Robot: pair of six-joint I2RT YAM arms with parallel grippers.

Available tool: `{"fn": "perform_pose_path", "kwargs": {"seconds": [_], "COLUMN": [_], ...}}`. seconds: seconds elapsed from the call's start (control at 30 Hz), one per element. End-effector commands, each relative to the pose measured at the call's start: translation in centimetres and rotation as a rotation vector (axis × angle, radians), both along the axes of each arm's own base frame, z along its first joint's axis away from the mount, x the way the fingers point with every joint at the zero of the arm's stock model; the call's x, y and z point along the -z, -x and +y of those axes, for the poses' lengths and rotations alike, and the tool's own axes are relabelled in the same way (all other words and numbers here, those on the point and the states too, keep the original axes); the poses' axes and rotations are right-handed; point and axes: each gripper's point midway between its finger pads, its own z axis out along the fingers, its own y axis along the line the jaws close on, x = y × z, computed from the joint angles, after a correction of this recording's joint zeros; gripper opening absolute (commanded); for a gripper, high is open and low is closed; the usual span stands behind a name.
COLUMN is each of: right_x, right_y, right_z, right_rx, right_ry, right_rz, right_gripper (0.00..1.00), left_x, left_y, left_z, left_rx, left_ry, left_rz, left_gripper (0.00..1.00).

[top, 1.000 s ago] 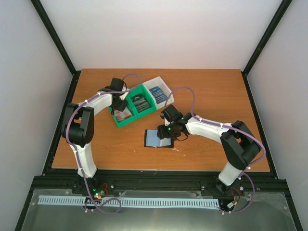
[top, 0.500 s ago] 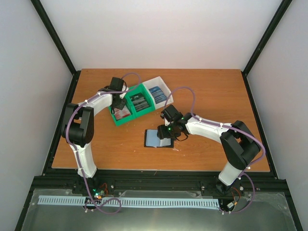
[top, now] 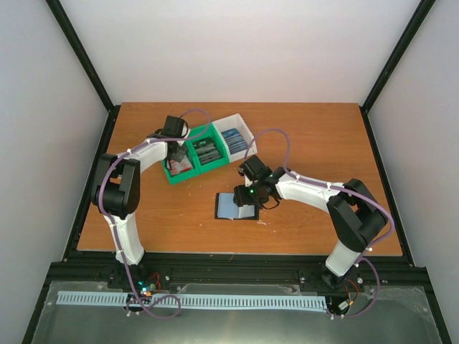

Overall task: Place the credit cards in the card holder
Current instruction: Pick up the credit card from the storage box.

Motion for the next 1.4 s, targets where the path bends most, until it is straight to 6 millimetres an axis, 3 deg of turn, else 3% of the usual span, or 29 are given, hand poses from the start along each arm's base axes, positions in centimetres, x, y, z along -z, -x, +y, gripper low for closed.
{"fn": "perform_pose_path", "kwargs": {"seconds": [0.0,0.3,0.53,0.9,1.23,1.37], "right_x": [-0.3,-0.3,-0.3,-0.4,-0.4,-0.3], "right_y": [-0.7,-0.8,-0.7,-0.6,-0.6,-0.6], "right_z": [0.4,0.5,0.4,0.4,0.6,0.6], "right_rx": [0.007,0.005,0.006,0.005,0.004,0.004], "right_ry": [-0.013,-0.014,-0.015,-0.018,-0.024,-0.023], "right_rz": [-0.006,-0.005,-0.004,-0.005,-0.002,0.000], "right_gripper": [0.61,0.61,0.61,0.61,0.61,0.61], "left_x": [-0.8,-1.6,0.2,0.7,-2.3,-2.1], "left_y": [-1.2,-2.2,-1.9,-2.0,-2.4,-2.2], "left_z": [1.4,1.8,1.8,1.0,0.5,0.6], "left_rx": [-0.010,0.012,0.056,0.086,0.097,0.107], "left_ry": [-0.060,-0.115,-0.150,-0.114,-0.084,-0.099], "left_rz": [-0.055,-0.117,-0.067,-0.048,-0.138,-0.140], "left_gripper": [0.17,0.16,0.17,0.27,0.31,0.32]}}
